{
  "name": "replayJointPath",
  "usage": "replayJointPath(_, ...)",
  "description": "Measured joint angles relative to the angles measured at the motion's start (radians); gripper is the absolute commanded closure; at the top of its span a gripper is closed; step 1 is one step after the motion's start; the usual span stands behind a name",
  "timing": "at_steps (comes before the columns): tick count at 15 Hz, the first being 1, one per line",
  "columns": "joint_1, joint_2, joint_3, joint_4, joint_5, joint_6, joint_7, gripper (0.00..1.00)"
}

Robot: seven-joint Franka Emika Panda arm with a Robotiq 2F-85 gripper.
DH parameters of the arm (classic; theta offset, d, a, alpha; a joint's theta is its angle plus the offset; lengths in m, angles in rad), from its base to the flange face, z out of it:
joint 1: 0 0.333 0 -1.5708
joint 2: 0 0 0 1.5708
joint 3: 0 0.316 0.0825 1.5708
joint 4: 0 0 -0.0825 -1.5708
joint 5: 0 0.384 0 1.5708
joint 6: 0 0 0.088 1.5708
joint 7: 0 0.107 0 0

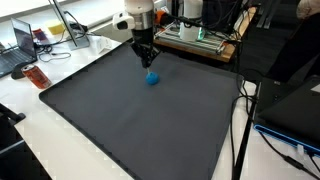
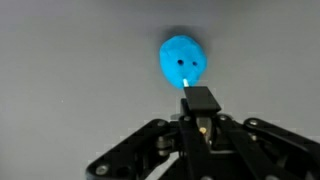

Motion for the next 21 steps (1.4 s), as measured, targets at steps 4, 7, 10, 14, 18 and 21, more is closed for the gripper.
replayJointPath(4, 0.001, 0.011, 0.000, 0.002, 0.001, 0.000, 0.000, 0.97)
replayJointPath(7, 0.001, 0.016, 0.000, 0.003, 0.002, 0.000, 0.000, 0.97)
replayJointPath(10, 0.001, 0.026, 0.000, 0.007, 0.002, 0.000, 0.000, 0.97)
replayJointPath(14, 0.001, 0.045, 0.000, 0.017, 0.002, 0.000, 0.000, 0.97)
replayJointPath(18, 0.002, 0.061, 0.000, 0.027, 0.002, 0.000, 0.000, 0.97)
replayJointPath(21, 0.004, 0.060, 0.000, 0.027, 0.002, 0.000, 0.000, 0.97)
